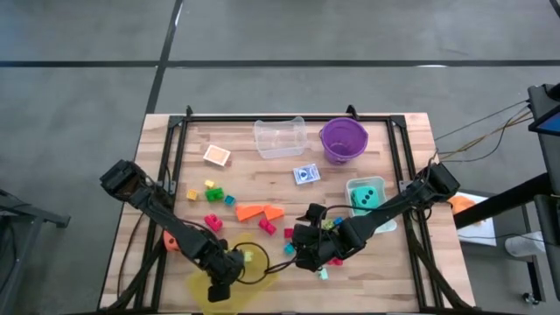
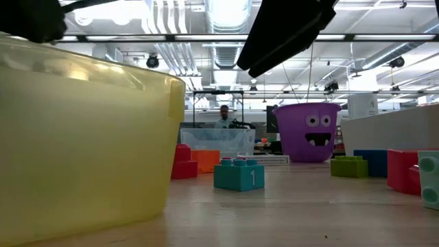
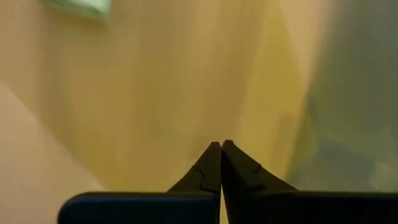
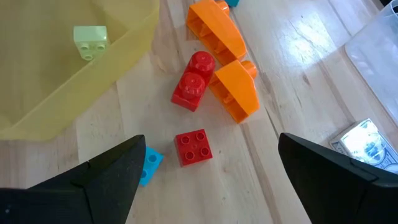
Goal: Pick & Place Toys
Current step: Put the green game piece into the yellow bin
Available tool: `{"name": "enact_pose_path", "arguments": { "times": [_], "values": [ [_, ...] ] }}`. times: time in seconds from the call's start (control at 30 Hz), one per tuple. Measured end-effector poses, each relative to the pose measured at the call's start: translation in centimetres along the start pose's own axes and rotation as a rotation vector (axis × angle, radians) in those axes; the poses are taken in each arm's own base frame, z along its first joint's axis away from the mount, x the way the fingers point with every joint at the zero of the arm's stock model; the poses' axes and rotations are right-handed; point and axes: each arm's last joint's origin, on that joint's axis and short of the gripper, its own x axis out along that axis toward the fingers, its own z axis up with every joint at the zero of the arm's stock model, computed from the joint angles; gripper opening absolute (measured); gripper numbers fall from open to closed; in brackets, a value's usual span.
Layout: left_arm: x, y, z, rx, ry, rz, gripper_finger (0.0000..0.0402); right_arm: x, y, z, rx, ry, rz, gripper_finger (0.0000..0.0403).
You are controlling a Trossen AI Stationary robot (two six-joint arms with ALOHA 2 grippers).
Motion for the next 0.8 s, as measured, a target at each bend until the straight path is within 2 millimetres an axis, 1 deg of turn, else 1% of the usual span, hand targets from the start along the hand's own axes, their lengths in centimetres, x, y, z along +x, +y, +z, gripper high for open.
{"name": "enact_pose_path", "arguments": {
  "times": [0.1, 0.17, 0.27, 0.37, 0.57, 0.8],
  "values": [
    [0.0, -0.3, -0.8, 0.004, 0.096, -0.041, 0.0003, 0.0, 0.0, 0.0, 0.000, 0.001, 0.002, 0.0363],
    [0.1, -0.4, -1.7, -0.016, 0.172, -0.032, 0.0003, 0.0, 0.0, 0.0, 0.000, 0.001, 0.002, 0.0363],
    [0.1, 0.1, -3.3, -0.066, 0.271, 0.072, 0.0003, 0.0, 0.0, 0.0, -0.001, 0.001, 0.002, 0.0363],
    [0.0, 0.4, -4.3, -0.098, 0.314, 0.149, 0.0003, 0.0, 0.0, 0.0, -0.001, 0.001, 0.003, 0.0363],
    [0.0, 0.5, -4.6, -0.102, 0.319, 0.172, 0.0003, 0.0, 0.1, 0.0, 0.000, -0.001, 0.004, 0.0363],
    [-0.6, 1.6, -5.4, -0.149, 0.398, 0.309, 0.0003, 0.0, 0.1, 0.0, 0.000, -0.001, 0.005, 0.0363]
  ]
}}
